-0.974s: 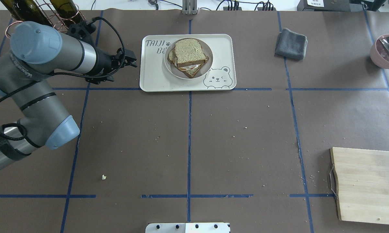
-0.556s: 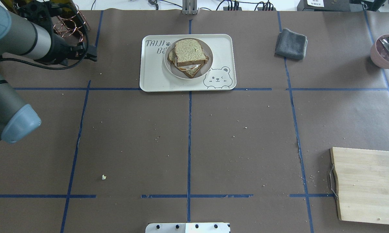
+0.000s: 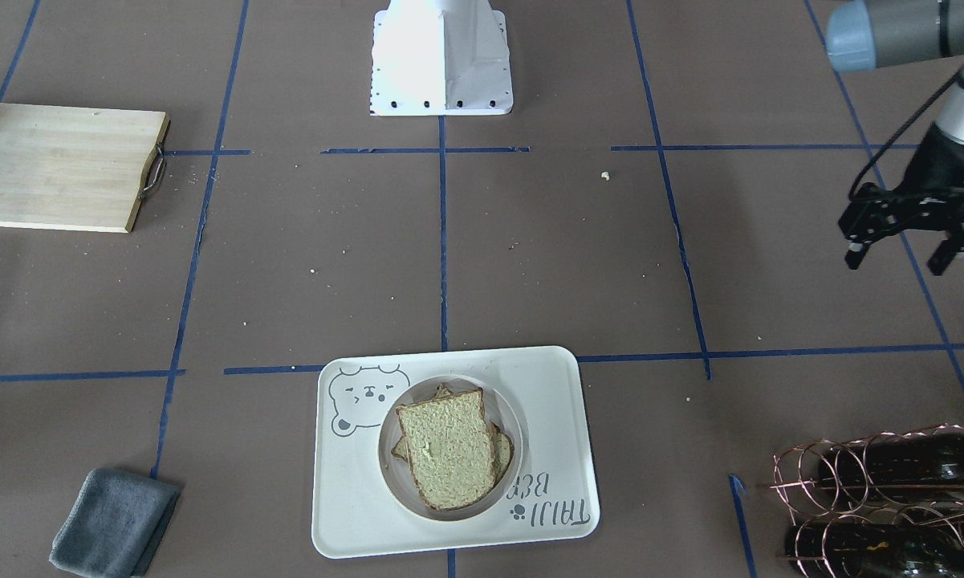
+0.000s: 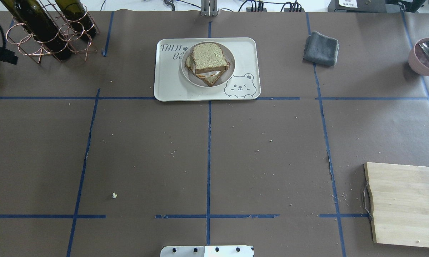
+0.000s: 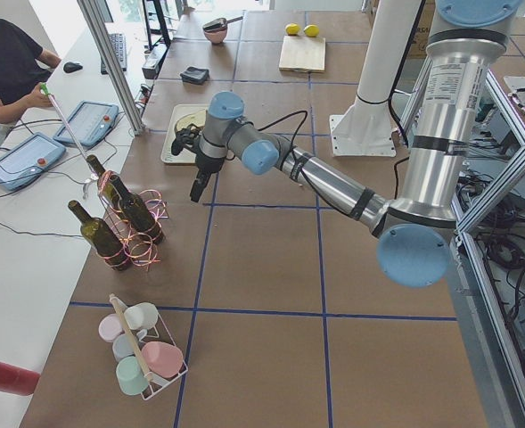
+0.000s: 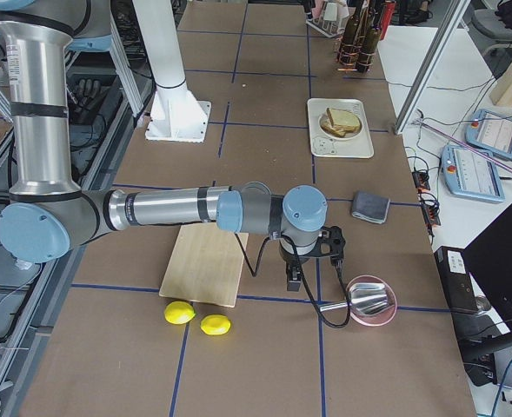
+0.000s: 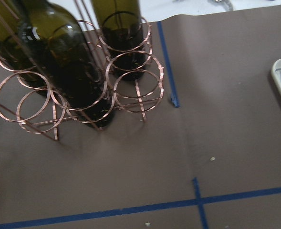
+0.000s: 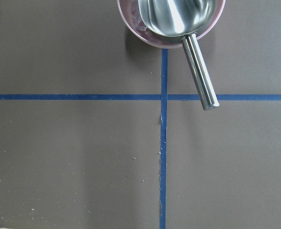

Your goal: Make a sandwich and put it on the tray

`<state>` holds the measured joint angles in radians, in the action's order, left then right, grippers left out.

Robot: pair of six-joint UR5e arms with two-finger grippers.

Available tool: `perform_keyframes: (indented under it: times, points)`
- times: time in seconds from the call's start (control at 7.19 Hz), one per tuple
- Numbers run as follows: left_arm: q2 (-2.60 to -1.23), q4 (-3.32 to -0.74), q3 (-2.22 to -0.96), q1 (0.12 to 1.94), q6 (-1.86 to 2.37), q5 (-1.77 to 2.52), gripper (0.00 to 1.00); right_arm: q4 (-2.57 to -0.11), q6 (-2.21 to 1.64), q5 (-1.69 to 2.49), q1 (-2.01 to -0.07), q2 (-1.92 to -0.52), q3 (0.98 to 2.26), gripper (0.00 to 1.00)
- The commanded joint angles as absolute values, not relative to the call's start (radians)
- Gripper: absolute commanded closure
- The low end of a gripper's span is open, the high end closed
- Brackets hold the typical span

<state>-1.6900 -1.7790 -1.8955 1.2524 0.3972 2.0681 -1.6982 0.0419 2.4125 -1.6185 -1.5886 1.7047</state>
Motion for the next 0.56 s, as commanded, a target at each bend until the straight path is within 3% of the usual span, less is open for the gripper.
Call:
perform_keyframes:
  times: [0.0,0.28,0.42]
  points:
    - [-1.607,-1.773,-1.836,1.453,0.006,2.109,0.00,-1.677,0.035,2.428,-1.620,-1.603,1.710,0.00]
    - [-1.534,-1.784,-1.838,1.471,-0.090,2.125,0.00,-1.677,0.037,2.430,-1.620,-1.603,1.713,0.00]
    - [-1.523,-1.783,-1.778,1.467,-0.094,2.125,0.00,-1.675,0.037,2.428,-1.620,-1.603,1.712,0.00]
